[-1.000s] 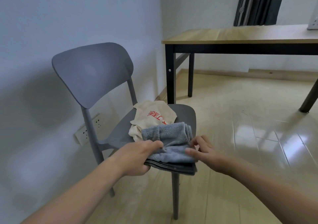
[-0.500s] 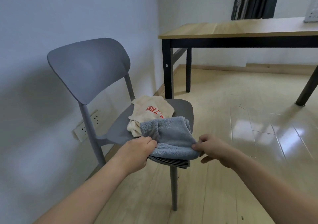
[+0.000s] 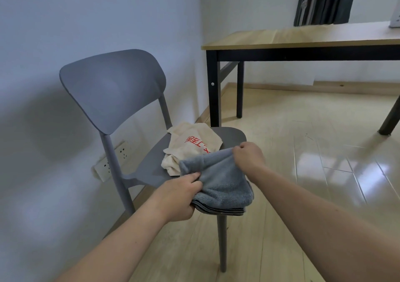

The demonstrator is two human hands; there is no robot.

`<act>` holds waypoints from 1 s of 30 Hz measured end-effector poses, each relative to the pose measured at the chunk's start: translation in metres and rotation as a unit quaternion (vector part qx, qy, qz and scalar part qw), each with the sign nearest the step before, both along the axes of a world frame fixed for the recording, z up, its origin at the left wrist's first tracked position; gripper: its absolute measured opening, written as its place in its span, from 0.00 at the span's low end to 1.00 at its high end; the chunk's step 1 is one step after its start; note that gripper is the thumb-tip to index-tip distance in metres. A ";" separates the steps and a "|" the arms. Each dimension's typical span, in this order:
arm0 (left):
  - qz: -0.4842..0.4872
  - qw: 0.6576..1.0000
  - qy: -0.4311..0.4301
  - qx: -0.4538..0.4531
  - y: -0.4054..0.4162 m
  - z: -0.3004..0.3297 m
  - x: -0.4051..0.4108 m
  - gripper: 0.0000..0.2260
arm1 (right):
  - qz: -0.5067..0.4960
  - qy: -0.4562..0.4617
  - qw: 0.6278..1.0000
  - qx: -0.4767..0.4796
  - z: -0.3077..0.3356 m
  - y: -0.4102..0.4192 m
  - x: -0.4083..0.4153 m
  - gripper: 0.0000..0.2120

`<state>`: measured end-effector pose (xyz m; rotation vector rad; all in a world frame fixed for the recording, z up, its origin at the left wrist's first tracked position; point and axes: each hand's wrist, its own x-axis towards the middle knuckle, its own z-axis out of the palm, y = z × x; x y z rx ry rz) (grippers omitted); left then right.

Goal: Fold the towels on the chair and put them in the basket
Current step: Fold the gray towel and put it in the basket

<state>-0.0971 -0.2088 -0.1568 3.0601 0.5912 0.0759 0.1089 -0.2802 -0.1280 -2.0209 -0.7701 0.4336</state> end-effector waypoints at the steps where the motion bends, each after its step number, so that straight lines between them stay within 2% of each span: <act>1: -0.005 1.000 -0.005 -0.006 0.002 -0.001 0.000 0.17 | -0.034 0.010 0.999 0.019 -0.004 -0.002 0.006 0.17; 4: -0.011 1.000 0.001 -0.004 0.004 -0.001 0.004 0.15 | -0.068 0.045 0.996 0.021 -0.017 -0.011 0.016 0.16; 7: -0.013 1.000 -0.012 -0.010 0.003 0.001 0.005 0.11 | -0.022 0.070 0.997 -0.023 -0.026 -0.017 0.010 0.08; 8: -0.012 0.999 -0.023 -0.033 0.002 0.003 0.004 0.09 | -0.009 0.044 0.999 -0.030 -0.027 -0.021 0.006 0.11; 10: 0.008 0.993 -0.042 -0.112 0.001 0.009 -0.001 0.08 | 0.011 -0.105 0.994 -0.002 -0.024 -0.035 -0.002 0.19; 12: 0.037 0.978 -0.055 -0.196 0.004 0.016 -0.004 0.10 | 0.122 -0.286 0.950 0.033 -0.015 -0.057 -0.011 0.21; 13: 0.051 0.967 -0.069 -0.238 0.007 0.018 -0.005 0.10 | 0.209 -0.342 0.916 -0.003 -0.009 -0.067 -0.015 0.25; 15: 0.077 0.938 -0.113 -0.318 0.013 0.022 -0.008 0.09 | 0.335 -0.402 0.843 -0.124 -0.007 -0.080 -0.016 0.34; 17: 0.092 0.913 -0.139 -0.372 0.017 0.024 -0.011 0.10 | 0.359 -0.428 0.812 -0.167 -0.013 -0.082 -0.009 0.33; 19: 0.097 0.898 -0.149 -0.403 0.018 0.023 -0.013 0.12 | 0.333 -0.430 0.824 -0.160 -0.017 -0.081 -0.003 0.27; 20: 0.097 0.889 -0.161 -0.417 0.017 0.022 -0.013 0.12 | 0.322 -0.424 0.831 -0.162 -0.020 -0.081 -0.001 0.29; 23: 0.108 0.872 -0.200 -0.434 0.017 0.020 -0.010 0.09 | 0.323 -0.407 0.839 -0.161 -0.030 -0.080 -0.005 0.52; 25: 0.122 0.866 -0.212 -0.436 0.019 0.019 -0.007 0.08 | 0.312 -0.387 0.860 -0.112 -0.036 -0.076 -0.011 0.54; 26: 0.128 0.863 -0.212 -0.440 0.018 0.019 -0.006 0.08 | 0.299 -0.375 0.874 -0.077 -0.040 -0.073 -0.012 0.49; 29: 0.158 0.848 -0.224 -0.454 0.015 0.014 -0.002 0.07 | 0.234 -0.299 0.923 0.061 -0.046 -0.059 -0.012 0.21; 30: 0.172 0.837 -0.242 -0.460 0.012 0.011 0.000 0.07 | 0.223 -0.253 0.937 0.088 -0.045 -0.056 -0.014 0.15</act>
